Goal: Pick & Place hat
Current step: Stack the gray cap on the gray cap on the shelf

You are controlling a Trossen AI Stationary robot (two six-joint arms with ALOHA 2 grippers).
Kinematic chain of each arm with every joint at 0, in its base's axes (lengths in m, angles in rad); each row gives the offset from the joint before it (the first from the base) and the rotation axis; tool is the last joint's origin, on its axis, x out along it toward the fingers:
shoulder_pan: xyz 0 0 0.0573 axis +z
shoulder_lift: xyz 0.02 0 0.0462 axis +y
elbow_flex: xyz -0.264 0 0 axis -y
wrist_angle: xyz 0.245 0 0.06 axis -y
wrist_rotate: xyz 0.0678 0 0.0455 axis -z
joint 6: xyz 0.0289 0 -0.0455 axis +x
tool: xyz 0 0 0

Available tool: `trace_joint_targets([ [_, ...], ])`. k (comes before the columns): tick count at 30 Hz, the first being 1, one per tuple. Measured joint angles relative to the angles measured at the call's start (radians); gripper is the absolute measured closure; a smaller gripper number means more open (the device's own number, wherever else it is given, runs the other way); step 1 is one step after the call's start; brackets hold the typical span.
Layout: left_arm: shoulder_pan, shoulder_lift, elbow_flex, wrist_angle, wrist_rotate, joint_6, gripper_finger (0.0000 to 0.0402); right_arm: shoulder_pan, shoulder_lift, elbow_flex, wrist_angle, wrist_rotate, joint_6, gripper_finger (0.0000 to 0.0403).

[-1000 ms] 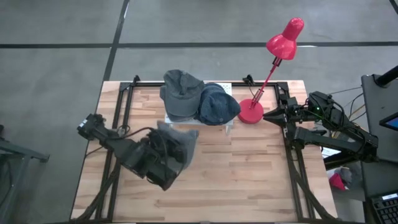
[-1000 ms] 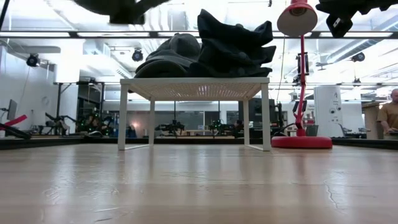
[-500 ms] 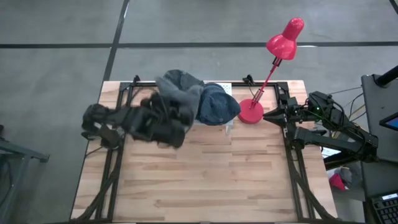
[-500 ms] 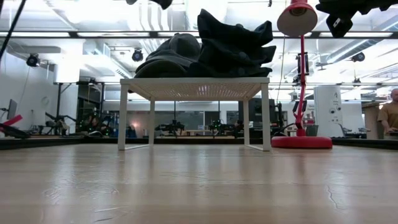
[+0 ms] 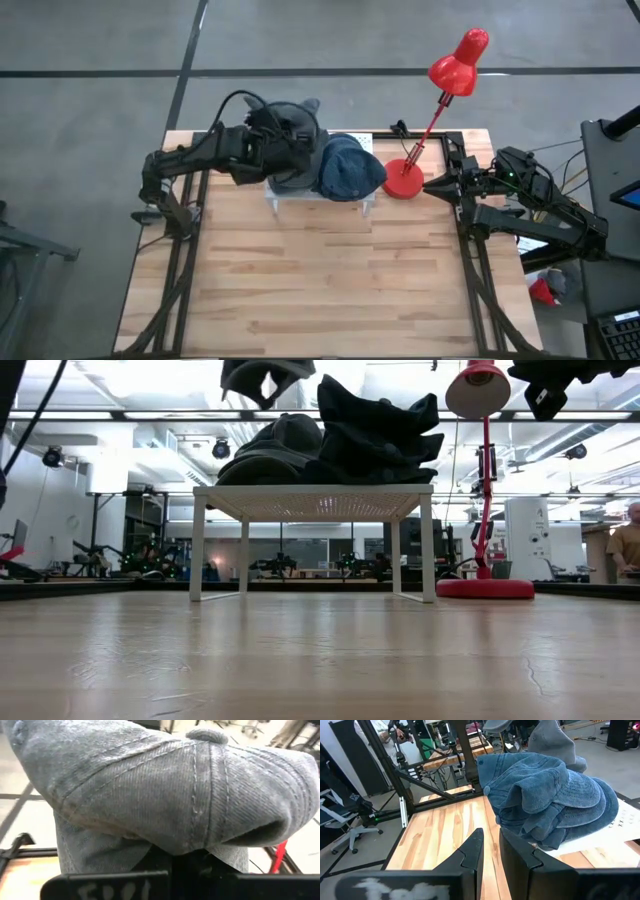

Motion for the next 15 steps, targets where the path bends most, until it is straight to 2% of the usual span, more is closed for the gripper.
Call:
trace_joint_targets([
  [5, 0.032, 0.0, -0.007, 0.101, 0.055, 0.116, 0.039, 0.0, 0.0, 0.0, 0.0, 0.0, 0.0, 0.0344],
  [15, 0.12, 0.0, -0.108, 0.143, 0.134, 0.118, 0.0389, 0.0, 0.0, 0.0, 0.0, 0.0, 0.0, 0.0344],
])
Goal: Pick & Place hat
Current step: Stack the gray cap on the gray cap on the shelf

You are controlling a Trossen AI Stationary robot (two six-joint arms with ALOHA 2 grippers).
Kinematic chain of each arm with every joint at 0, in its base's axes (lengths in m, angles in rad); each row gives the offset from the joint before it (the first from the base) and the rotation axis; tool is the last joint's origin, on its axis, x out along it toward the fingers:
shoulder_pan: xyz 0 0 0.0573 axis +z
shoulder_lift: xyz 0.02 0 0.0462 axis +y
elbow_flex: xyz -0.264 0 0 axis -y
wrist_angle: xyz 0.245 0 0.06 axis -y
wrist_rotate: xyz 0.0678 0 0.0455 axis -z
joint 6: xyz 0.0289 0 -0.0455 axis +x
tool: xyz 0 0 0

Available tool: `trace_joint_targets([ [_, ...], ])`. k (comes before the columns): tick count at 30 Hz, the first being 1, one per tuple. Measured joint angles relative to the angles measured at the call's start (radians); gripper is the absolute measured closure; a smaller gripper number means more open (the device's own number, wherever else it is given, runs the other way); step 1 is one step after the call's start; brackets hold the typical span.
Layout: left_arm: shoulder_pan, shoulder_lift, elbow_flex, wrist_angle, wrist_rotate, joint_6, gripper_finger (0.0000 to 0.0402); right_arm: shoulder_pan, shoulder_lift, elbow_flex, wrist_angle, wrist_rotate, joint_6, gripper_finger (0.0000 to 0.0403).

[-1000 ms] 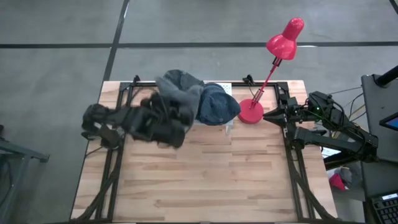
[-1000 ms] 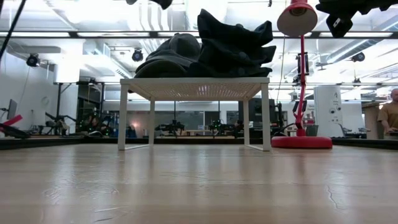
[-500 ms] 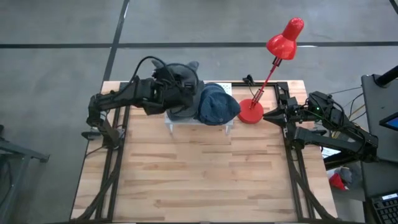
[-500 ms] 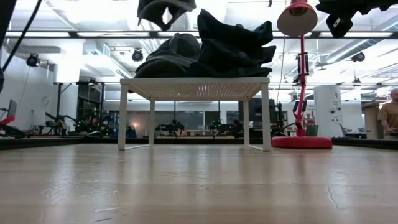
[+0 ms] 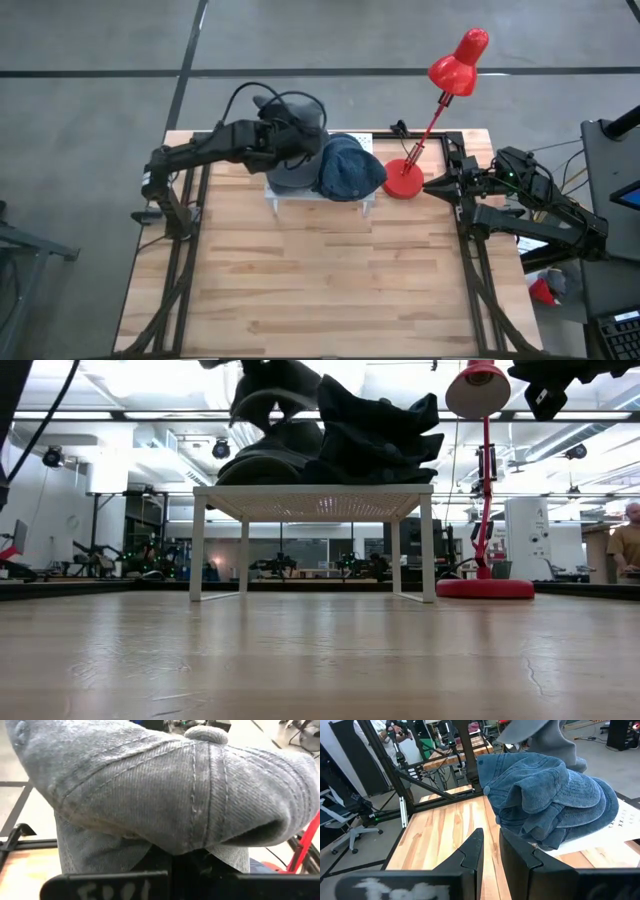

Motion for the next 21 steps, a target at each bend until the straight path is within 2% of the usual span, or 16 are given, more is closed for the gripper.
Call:
trace_joint_targets([
  [12, 0.015, 0.0, -0.148, 0.049, 0.074, -0.06, 0.0389, 0.0, 0.0, 0.0, 0.0, 0.0, 0.019, 0.0344],
  [21, 0.021, 0.0, -0.203, 0.07, 0.127, -0.08, 0.0386, 0.0, 0.0, 0.0, 0.0, 0.0, 0.019, 0.0344],
])
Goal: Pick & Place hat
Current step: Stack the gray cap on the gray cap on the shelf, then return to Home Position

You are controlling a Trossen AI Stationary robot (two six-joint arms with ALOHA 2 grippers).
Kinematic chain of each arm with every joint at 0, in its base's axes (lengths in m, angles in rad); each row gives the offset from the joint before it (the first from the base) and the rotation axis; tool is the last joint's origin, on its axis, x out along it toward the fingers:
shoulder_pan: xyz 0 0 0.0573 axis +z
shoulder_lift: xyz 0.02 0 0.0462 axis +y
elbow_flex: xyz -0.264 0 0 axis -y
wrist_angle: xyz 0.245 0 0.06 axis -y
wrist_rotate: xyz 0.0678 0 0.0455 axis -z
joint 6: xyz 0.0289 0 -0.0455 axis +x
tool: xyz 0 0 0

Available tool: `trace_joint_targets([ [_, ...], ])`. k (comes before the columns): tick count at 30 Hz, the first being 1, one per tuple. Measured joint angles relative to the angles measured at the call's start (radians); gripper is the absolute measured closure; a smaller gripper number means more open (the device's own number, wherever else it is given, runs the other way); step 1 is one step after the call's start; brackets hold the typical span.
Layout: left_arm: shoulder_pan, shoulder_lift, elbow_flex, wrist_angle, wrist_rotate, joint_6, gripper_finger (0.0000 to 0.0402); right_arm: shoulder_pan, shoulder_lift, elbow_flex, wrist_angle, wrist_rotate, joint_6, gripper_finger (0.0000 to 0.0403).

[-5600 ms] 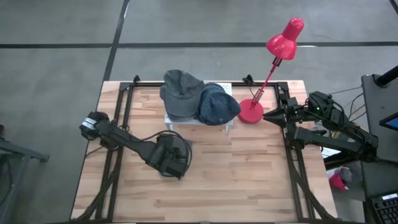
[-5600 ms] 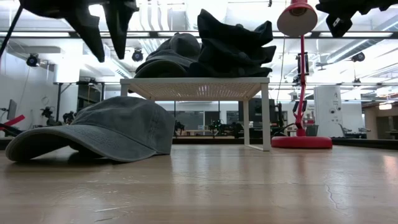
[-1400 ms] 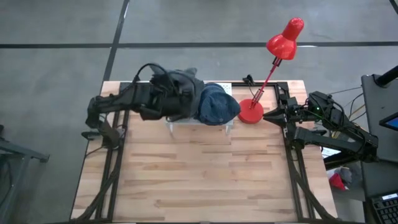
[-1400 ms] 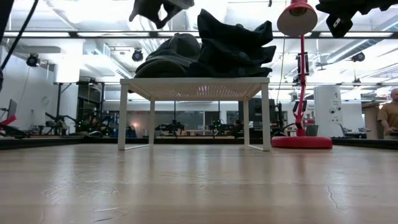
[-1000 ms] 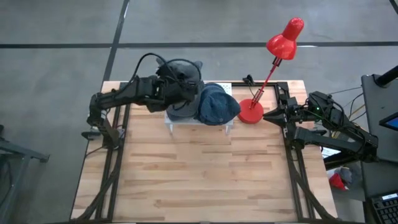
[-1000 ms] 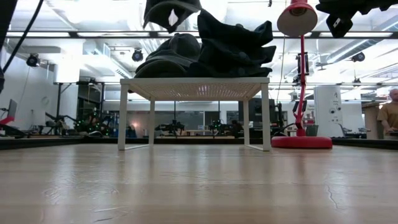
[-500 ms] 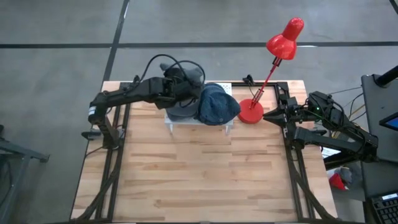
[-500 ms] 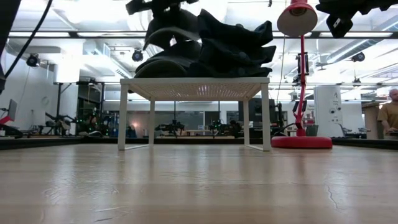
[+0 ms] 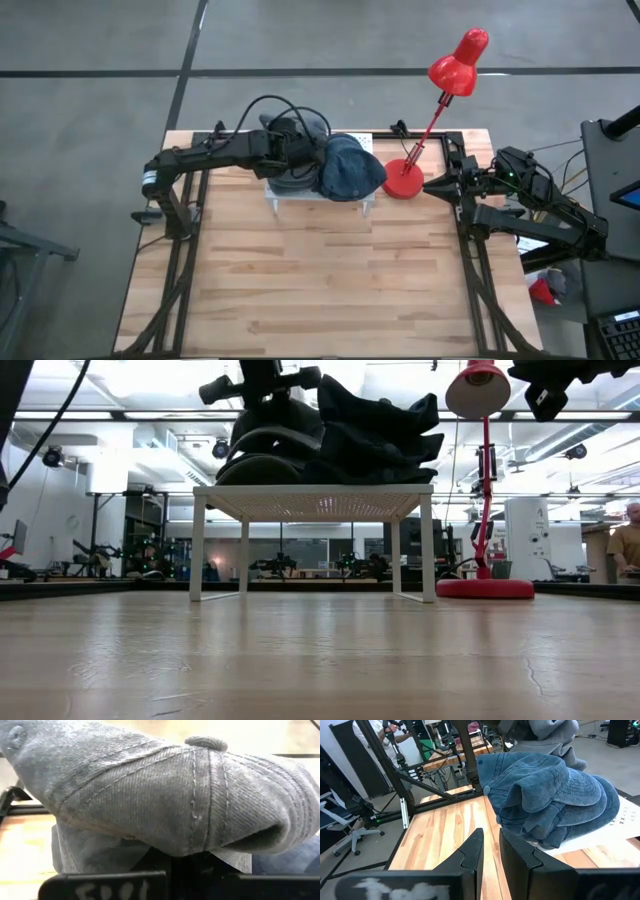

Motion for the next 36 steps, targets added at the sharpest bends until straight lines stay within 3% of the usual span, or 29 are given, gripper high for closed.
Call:
trace_joint_targets([
  [7, 0.0, 0.0, 0.018, 0.003, 0.012, 0.003, 0.0363, 0.0, 0.0, 0.0, 0.0, 0.0, 0.0, 0.0344],
  [23, 0.0, -0.006, 0.036, 0.005, 0.033, 0.028, 0.0258, 0.0, 0.0, 0.0, 0.0, 0.0, -0.003, 0.0344],
  [36, -0.003, -0.008, 0.084, 0.005, 0.045, 0.073, 0.025, 0.0, 0.0, 0.0, 0.0, -0.001, -0.003, 0.0344],
])
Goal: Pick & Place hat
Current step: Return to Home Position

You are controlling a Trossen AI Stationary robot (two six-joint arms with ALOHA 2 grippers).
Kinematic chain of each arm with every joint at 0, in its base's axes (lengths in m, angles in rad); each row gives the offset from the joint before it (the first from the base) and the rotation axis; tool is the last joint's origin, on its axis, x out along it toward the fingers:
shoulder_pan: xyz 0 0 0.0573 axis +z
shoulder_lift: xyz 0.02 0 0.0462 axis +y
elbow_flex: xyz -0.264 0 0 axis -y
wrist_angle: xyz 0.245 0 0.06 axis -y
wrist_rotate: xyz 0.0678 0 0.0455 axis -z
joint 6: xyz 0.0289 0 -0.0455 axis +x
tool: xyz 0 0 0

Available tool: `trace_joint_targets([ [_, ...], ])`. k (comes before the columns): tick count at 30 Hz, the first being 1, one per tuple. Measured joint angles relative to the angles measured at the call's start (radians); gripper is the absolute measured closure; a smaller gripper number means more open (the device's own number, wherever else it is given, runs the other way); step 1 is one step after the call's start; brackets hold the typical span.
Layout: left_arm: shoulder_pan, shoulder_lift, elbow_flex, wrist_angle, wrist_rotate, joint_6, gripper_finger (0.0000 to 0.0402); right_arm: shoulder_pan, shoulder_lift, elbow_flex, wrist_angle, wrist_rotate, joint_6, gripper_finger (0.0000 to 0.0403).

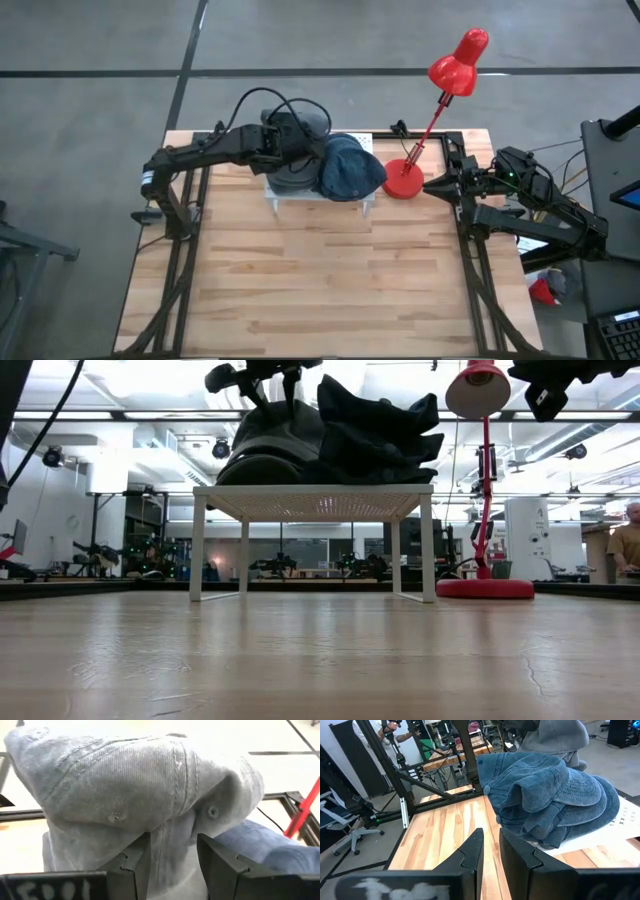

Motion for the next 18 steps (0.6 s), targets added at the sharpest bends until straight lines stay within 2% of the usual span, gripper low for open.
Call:
trace_joint_targets([
  [4, 0.0, -0.002, 0.028, -0.01, 0.052, 0.02, 0.025, 0.0, 0.0, 0.0, 0.0, 0.0, 0.0, 0.0344],
  [18, -0.021, -0.106, 0.042, -0.021, 0.04, 0.089, 0.025, 0.0, 0.0, 0.0, -0.001, 0.0, 0.0, 0.0344],
])
